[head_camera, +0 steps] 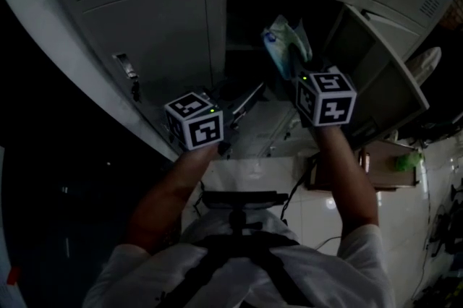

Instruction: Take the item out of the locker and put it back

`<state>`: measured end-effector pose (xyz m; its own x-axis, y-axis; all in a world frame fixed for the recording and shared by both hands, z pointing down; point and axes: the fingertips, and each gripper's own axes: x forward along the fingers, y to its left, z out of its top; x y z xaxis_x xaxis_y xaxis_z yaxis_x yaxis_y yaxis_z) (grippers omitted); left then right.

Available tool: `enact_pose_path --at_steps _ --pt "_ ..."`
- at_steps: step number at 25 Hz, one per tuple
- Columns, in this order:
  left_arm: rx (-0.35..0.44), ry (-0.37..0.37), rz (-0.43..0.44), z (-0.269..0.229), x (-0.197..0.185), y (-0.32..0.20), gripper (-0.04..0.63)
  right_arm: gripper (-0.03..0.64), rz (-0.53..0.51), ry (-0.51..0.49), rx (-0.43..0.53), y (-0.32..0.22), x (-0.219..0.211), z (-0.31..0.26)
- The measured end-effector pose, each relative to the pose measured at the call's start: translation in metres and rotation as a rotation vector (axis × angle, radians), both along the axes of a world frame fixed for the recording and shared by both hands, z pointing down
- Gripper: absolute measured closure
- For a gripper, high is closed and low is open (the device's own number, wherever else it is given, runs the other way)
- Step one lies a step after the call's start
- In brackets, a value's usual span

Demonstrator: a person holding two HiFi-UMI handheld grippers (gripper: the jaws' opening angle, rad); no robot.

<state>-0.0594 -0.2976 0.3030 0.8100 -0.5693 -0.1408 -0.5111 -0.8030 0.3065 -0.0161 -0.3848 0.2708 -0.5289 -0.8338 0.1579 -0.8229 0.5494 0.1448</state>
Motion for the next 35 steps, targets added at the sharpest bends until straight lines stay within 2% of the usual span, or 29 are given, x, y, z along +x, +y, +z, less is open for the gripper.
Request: enact_pose_path --at_steps 10,19,32,35 --pt "0.001 -0.036 -0.024 -0.012 0.001 -0.034 0.594 0.617 0.044 0.062 -0.028 -0.073 -0.018 -0.005" --pt "0.001 -0.026 -0.063 -0.019 0.005 -0.061 0.594 0.617 0.049 0.143 -0.086 -0.126 -0.046 -0.002" --pt "-0.044 0.000 -0.112 -0.007 -0.005 -0.070 0.593 0.611 0.074 0.223 -0.171 -0.157 -0.060 0.034" --pt "-0.048 0.006 -0.122 -0.007 -0.007 -0.068 0.593 0.545 0.031 0.184 -0.178 -0.157 -0.067 0.031"
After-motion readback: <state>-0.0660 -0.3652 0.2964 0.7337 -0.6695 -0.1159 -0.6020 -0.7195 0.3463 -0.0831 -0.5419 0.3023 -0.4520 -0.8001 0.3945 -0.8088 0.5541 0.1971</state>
